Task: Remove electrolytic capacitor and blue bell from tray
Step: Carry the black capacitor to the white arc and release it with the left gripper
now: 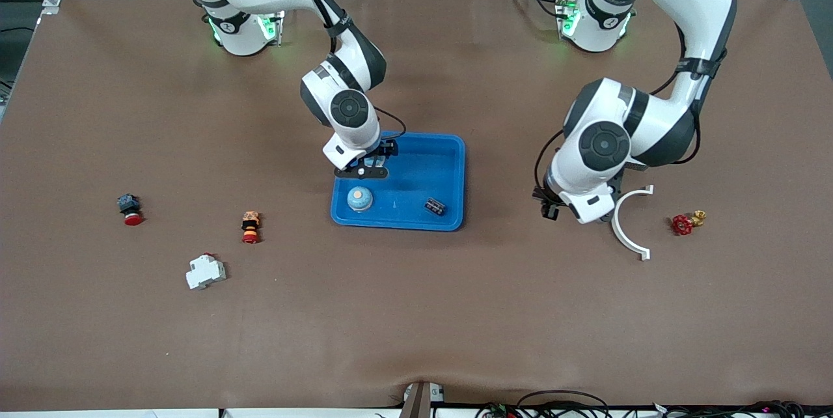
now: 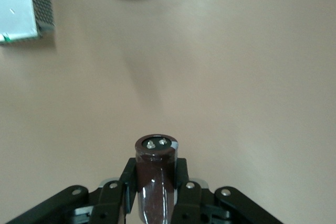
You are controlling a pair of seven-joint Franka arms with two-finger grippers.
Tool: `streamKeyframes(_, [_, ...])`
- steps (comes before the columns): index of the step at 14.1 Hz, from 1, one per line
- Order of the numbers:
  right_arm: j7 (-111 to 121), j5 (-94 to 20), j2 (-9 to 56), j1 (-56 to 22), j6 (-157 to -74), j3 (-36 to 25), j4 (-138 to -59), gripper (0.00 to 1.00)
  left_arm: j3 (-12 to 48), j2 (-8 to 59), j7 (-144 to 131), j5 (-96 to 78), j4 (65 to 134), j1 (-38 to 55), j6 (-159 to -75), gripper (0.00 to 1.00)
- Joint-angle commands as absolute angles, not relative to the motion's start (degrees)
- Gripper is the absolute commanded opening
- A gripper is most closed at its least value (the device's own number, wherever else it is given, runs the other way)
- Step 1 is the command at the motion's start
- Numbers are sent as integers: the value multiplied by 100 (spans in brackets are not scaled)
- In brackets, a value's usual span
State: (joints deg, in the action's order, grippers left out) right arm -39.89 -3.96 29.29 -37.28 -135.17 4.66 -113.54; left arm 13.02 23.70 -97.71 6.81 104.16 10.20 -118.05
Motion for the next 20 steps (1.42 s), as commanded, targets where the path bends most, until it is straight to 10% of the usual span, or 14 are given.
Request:
streamKeyframes(1, [-4043, -475, 2918, -3771, -13667, 439, -11479, 100, 1362, 2276, -9598, 844, 11064, 678, -12267, 0])
streamKeyframes(11, [-4043, -475, 3067, -3841, -13904, 439, -11479, 100, 1362, 2707, -8877, 1151, 11839, -114, -13685, 4])
streamKeyframes(12, [-4043, -483, 3067, -3841, -13904, 439, -11470, 75, 1362, 2698, -8877, 1151, 11839, -123, -13685, 24])
streamKeyframes(14, [-4043, -475, 3067, -3841, -13904, 439, -11470, 48, 1371, 2646, -8903, 1143, 11830, -114, -13676, 100])
streamKeyframes(20, [-3973, -475, 3024, -3832, -13808, 439, -11373, 24, 1703, 2417, -9516, 1011, 11401, -26, -13483, 100])
